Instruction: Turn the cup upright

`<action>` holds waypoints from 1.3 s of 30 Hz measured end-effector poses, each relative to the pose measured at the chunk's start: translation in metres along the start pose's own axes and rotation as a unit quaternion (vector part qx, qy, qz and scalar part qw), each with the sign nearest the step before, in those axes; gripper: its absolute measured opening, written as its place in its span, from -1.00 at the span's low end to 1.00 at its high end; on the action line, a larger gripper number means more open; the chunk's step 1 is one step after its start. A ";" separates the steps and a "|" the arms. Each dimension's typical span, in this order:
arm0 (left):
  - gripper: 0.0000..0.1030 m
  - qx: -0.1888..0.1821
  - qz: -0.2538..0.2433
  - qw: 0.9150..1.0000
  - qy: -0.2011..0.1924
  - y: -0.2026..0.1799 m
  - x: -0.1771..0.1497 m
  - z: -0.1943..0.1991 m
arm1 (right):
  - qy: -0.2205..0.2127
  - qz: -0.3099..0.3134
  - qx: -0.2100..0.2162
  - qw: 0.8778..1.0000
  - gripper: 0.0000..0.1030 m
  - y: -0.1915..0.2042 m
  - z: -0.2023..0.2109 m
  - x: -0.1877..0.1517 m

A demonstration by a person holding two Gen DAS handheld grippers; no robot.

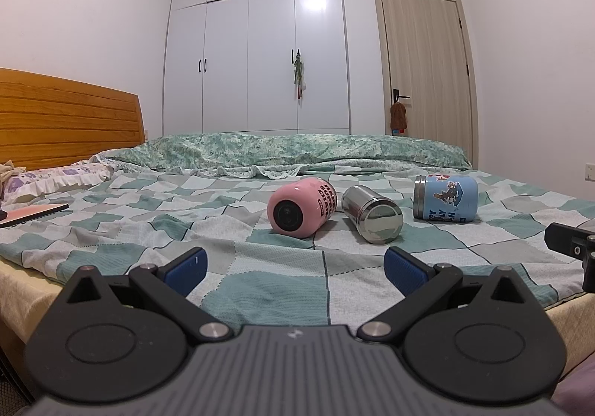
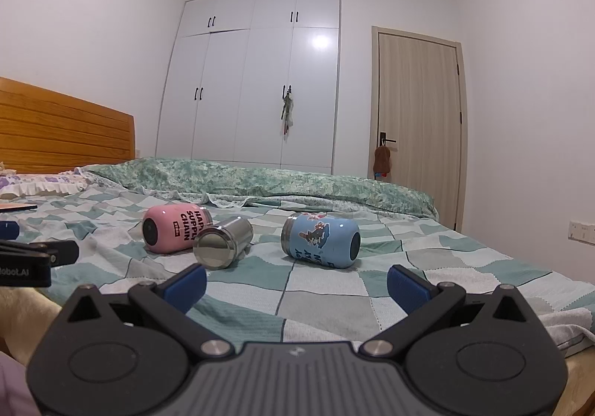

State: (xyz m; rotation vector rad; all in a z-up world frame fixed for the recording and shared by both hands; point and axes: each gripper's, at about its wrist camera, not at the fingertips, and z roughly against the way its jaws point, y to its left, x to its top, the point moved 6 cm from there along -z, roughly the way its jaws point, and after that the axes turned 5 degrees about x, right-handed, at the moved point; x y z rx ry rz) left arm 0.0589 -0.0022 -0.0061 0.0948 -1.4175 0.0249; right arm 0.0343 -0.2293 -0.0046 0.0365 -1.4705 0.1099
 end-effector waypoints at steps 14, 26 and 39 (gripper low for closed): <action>1.00 0.000 0.000 1.000 -0.001 0.000 0.000 0.000 | 0.000 0.001 0.000 1.000 1.00 0.000 0.000 0.000; 1.00 -0.001 0.000 1.000 0.001 -0.001 0.000 -0.002 | 0.000 0.001 0.000 1.000 1.00 0.000 0.000 0.000; 1.00 0.007 -0.010 1.000 0.014 -0.006 -0.001 -0.005 | 0.009 0.007 0.006 1.000 1.00 0.006 -0.007 -0.001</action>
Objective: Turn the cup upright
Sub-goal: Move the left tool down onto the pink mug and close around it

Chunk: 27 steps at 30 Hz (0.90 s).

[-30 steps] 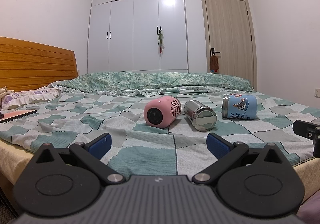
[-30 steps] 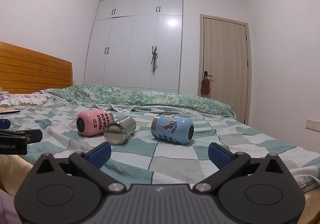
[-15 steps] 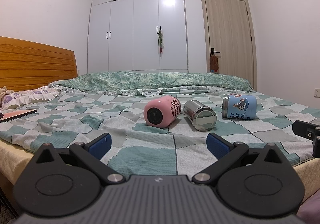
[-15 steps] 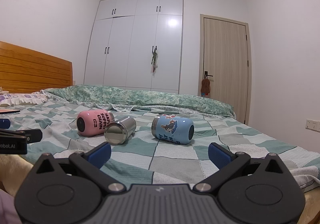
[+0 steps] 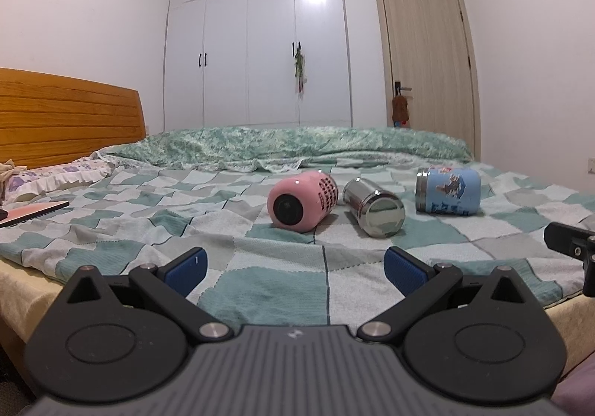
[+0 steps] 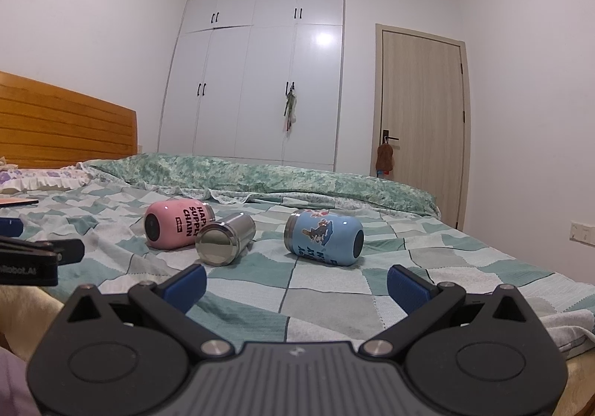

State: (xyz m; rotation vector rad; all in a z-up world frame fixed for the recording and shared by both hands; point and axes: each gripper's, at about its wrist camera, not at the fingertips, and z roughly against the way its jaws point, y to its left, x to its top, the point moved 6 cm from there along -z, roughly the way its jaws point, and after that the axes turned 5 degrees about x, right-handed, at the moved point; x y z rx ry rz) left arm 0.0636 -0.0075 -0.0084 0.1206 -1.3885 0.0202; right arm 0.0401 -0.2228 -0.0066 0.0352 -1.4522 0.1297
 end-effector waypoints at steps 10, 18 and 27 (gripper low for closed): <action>1.00 -0.007 -0.046 0.998 0.031 -0.010 0.021 -0.023 | 0.042 -0.010 0.020 0.999 1.00 -0.004 -0.042 0.013; 1.00 -0.006 -0.086 0.996 0.032 -0.016 0.057 -0.059 | 0.051 -0.003 0.041 0.998 1.00 -0.003 -0.093 0.040; 1.00 -0.006 -0.117 0.991 0.067 -0.020 0.083 -0.123 | 0.071 0.000 0.063 0.995 1.00 -0.002 -0.159 0.065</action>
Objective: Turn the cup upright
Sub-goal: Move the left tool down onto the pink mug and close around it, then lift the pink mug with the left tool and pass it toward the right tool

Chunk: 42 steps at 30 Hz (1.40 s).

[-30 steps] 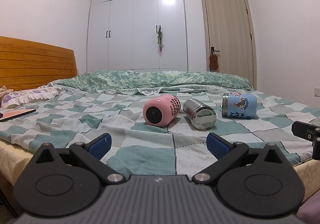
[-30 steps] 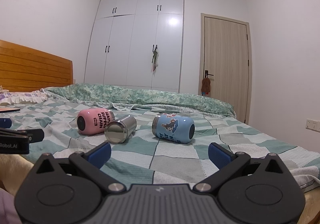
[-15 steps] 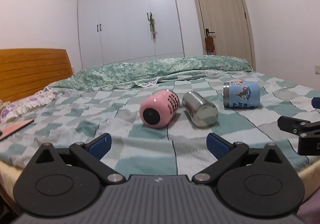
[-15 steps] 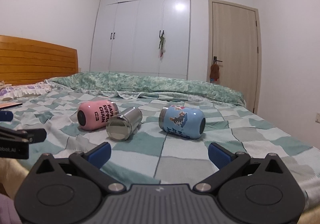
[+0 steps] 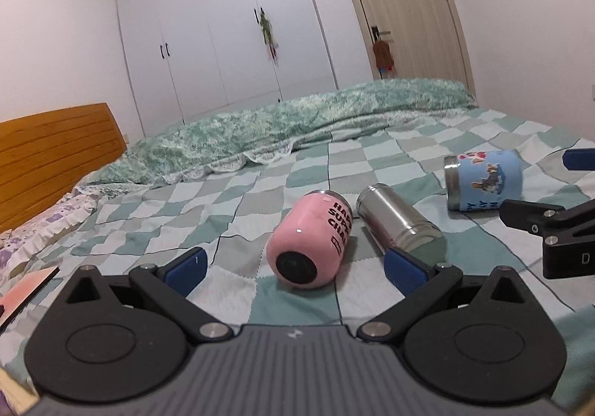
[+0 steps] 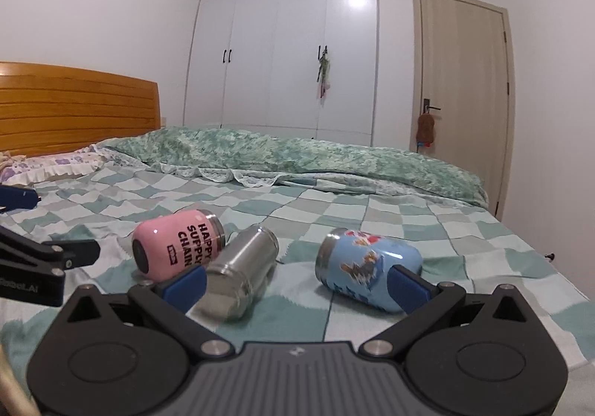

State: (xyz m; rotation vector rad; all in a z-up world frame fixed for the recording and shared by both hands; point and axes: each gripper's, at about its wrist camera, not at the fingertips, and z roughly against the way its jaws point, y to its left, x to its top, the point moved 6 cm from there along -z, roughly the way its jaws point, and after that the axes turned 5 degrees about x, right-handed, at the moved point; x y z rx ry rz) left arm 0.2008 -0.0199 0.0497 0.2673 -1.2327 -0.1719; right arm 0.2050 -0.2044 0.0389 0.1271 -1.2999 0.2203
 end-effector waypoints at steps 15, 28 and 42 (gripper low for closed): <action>1.00 -0.026 -0.026 0.995 0.097 -0.008 0.028 -0.123 | 0.058 0.019 0.037 0.997 1.00 -0.015 -0.107 0.025; 0.71 -0.066 -0.030 0.978 0.194 -0.022 0.009 -0.196 | 0.087 0.008 0.062 0.994 1.00 -0.024 -0.142 0.017; 0.70 -0.072 -0.009 0.982 0.177 -0.009 0.013 -0.141 | 0.078 0.007 0.055 0.995 1.00 -0.009 -0.085 0.024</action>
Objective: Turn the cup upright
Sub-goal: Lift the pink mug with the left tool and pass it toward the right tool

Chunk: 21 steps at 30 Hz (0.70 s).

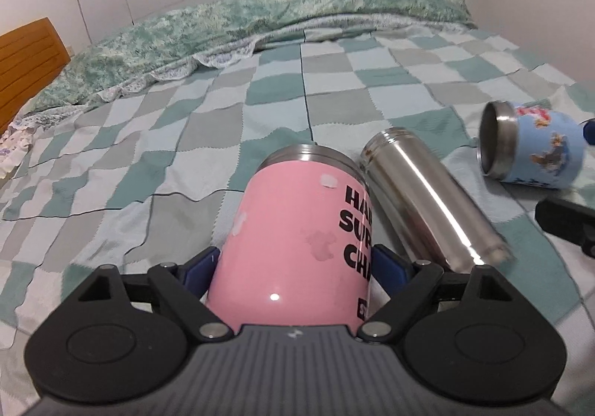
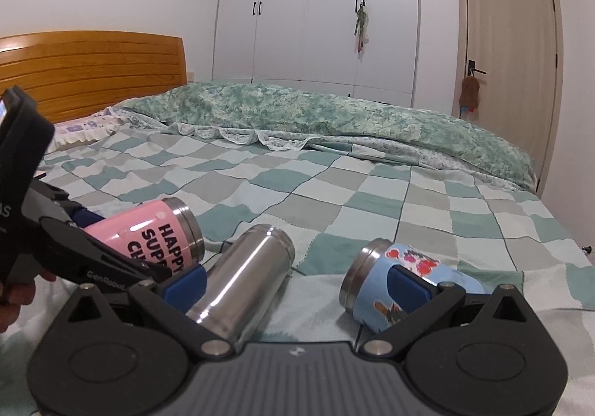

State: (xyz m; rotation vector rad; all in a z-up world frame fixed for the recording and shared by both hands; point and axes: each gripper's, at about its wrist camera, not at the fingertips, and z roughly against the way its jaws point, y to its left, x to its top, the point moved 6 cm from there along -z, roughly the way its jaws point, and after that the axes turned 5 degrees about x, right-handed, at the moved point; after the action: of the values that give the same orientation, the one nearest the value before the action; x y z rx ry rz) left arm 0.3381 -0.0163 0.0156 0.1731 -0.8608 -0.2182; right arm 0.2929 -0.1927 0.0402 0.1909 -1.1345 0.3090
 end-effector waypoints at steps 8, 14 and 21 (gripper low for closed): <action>0.70 -0.001 0.010 1.000 -0.017 0.004 -0.032 0.078 | -0.004 0.000 0.002 1.000 1.00 0.026 0.059 -0.006; 0.70 0.016 0.035 0.999 0.004 0.005 -0.074 0.104 | 0.011 -0.003 0.015 1.000 1.00 0.047 0.085 -0.024; 0.71 0.027 0.071 0.996 0.035 0.002 -0.102 0.107 | 0.026 -0.008 0.016 0.999 1.00 0.058 0.101 -0.045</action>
State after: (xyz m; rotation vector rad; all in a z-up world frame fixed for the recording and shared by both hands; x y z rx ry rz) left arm 0.1920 0.0056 0.0099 0.1691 -0.8060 -0.0556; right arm 0.1697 -0.1750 0.0409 0.2192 -1.0765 0.3168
